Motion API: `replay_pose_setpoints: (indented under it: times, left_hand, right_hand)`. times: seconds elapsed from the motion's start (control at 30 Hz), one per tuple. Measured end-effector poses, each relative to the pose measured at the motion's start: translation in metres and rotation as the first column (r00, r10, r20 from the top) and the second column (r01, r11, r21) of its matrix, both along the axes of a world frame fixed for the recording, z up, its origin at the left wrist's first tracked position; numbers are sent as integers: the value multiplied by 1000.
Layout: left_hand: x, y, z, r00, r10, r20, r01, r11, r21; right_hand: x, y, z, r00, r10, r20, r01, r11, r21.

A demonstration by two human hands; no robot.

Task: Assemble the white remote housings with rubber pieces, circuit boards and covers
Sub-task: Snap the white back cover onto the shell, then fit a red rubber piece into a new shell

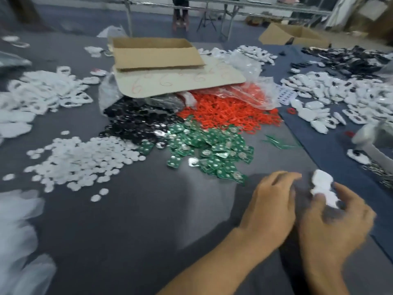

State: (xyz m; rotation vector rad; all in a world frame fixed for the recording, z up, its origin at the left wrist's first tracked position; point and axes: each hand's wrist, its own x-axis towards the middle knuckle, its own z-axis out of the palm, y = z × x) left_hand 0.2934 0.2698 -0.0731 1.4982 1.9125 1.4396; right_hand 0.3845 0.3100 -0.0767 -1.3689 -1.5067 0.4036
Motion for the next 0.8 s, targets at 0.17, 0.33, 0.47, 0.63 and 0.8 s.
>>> replay_pose_setpoints:
  times: [0.17,0.33,0.47,0.63,0.8]
  left_hand:
    - [-97,-85,27,952,295,-84,-300,953,-48]
    - [-214,-165,49,758,599,-259,-651,723,-233]
    - [-306,-204,45,573,765,-295,-819,529,-221]
    - [-398,-201,19,547,758,-355,-828,430,-359]
    - [-449,-181,1,610,653,-448,-792,483,-373]
  right_hand:
    - [-112,-67,20,850,516,-106,-525,845,-98]
    - [-245,-126,37,537,843,-41,-830,518,-208]
    - [-353,-161,37,412,907,81,-868,418,-266]
    - [-466,-154,21,304,870,388,-856,429,-290]
    - [-511,-134,-8,321,803,502,-834,491,-252]
